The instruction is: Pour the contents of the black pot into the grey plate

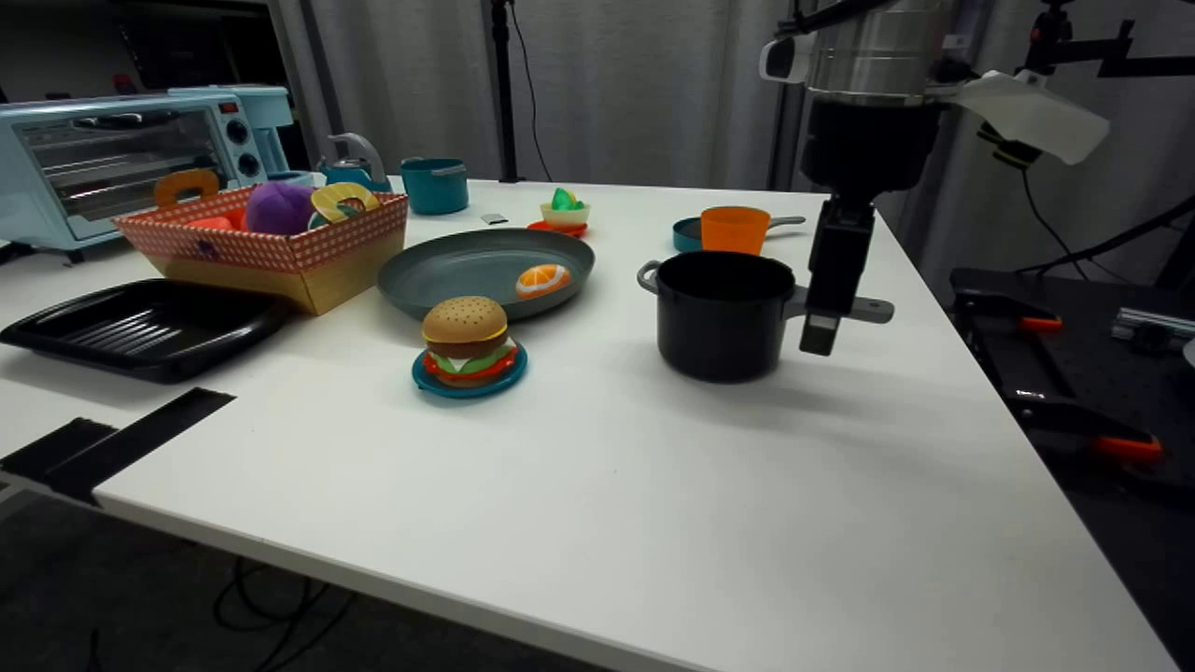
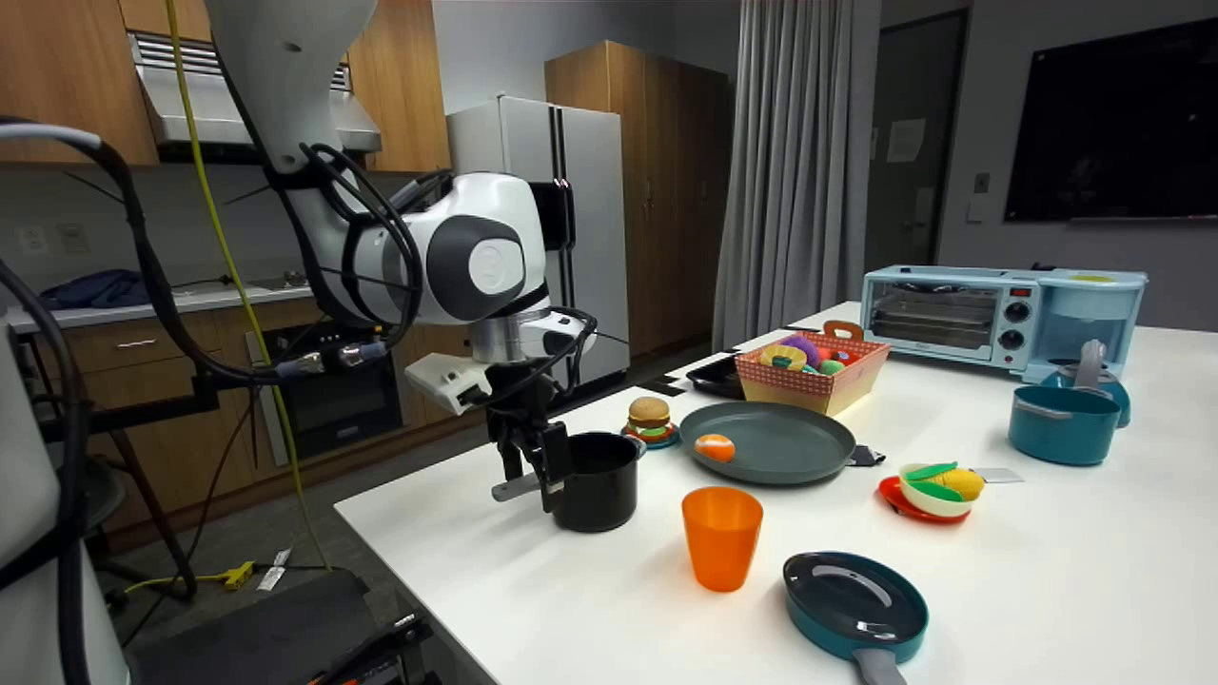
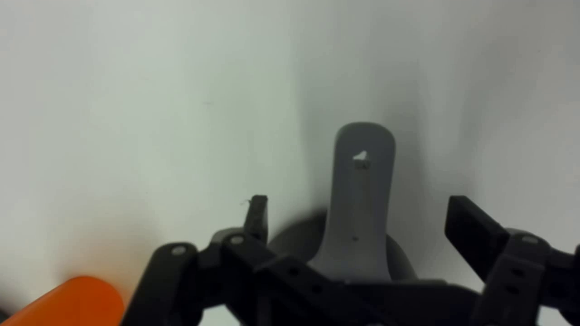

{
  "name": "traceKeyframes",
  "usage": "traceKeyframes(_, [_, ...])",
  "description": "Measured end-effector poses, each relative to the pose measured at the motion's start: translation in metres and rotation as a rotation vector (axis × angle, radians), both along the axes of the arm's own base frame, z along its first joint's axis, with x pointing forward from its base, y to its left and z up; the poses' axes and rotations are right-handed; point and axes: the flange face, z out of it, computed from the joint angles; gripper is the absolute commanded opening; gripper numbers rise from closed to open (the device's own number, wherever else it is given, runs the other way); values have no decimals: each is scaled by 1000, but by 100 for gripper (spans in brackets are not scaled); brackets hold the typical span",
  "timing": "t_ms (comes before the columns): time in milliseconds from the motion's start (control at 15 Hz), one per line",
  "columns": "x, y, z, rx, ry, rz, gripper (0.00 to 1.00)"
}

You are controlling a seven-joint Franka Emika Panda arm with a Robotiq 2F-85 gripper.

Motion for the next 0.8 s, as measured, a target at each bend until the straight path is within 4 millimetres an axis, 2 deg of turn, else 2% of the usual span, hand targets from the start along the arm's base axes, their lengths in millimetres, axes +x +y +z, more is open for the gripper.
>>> traceKeyframes(533, [0,0,1,-1,1,0,100])
traceKeyframes(800, [-1,6,6,14,-6,-7,100])
